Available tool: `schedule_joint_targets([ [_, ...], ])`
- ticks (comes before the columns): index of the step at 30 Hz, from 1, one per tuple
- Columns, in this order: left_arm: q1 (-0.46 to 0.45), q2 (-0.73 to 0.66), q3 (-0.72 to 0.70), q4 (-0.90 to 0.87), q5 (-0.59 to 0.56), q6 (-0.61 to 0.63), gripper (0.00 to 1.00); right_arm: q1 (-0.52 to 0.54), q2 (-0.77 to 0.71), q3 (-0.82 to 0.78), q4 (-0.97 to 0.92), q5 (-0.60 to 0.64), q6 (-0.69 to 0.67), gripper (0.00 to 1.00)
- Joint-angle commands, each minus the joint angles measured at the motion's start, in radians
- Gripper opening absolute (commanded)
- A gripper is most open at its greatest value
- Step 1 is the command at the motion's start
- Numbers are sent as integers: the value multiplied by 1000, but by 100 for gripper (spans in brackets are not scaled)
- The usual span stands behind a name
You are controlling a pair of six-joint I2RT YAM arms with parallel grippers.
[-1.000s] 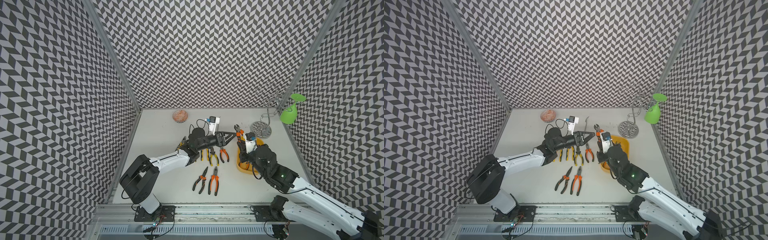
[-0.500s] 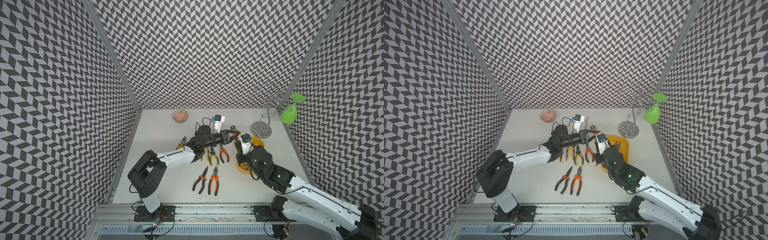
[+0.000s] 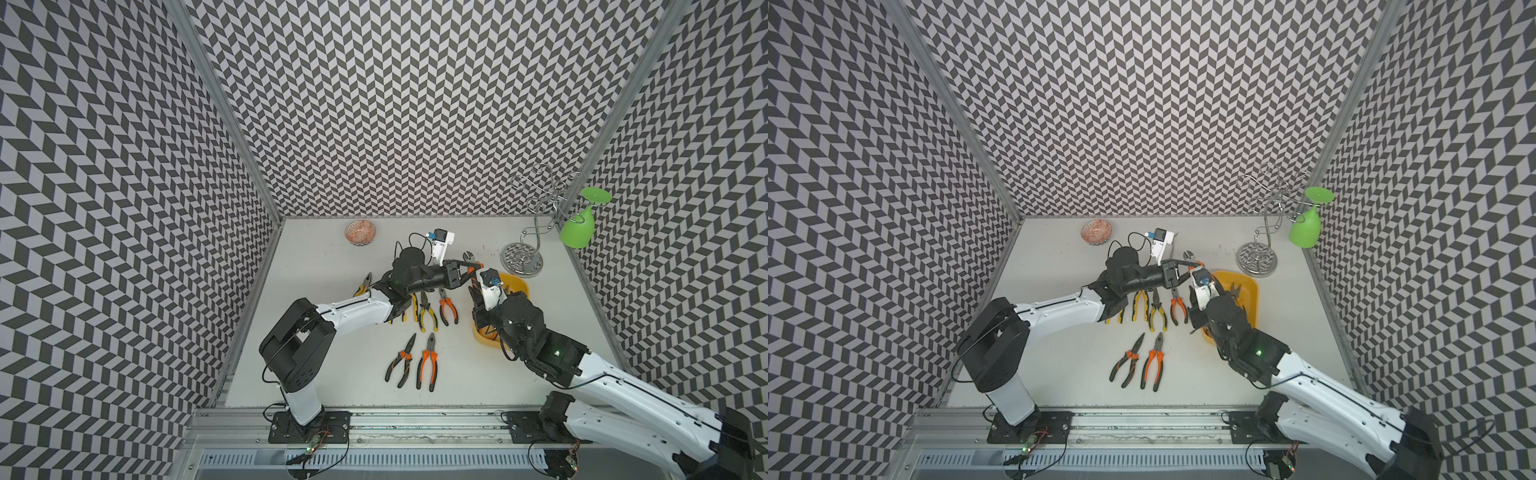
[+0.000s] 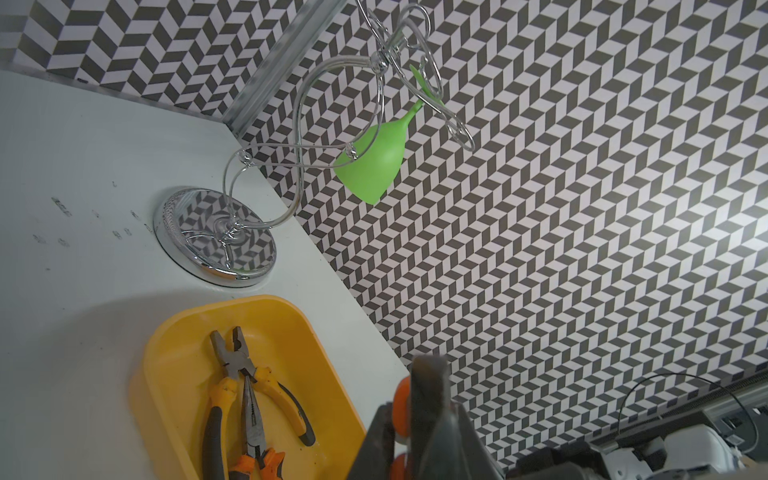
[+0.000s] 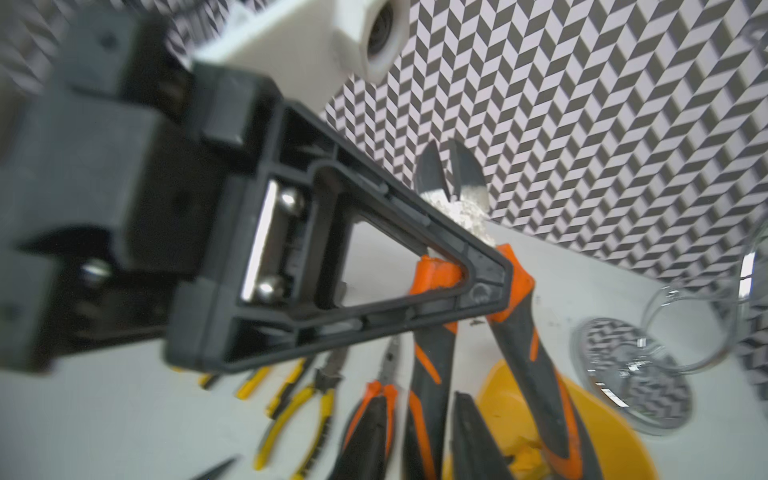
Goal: Take the pliers out of the storage box
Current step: Pick up the pliers from the storage box, then place the pliers at the center of the board.
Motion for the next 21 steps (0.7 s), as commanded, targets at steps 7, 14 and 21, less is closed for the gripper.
schedule_joint_targets([
  [7, 127, -72, 7, -266, 272, 329, 0, 8, -144, -27, -9, -295, -47, 80],
  [14, 233, -101, 48, -725, 416, 757, 0, 6, -81, 14, -13, -406, -30, 84],
  [21, 342, -69, 101, -1268, 469, 1149, 0, 6, 11, 22, 3, -565, -69, 86],
])
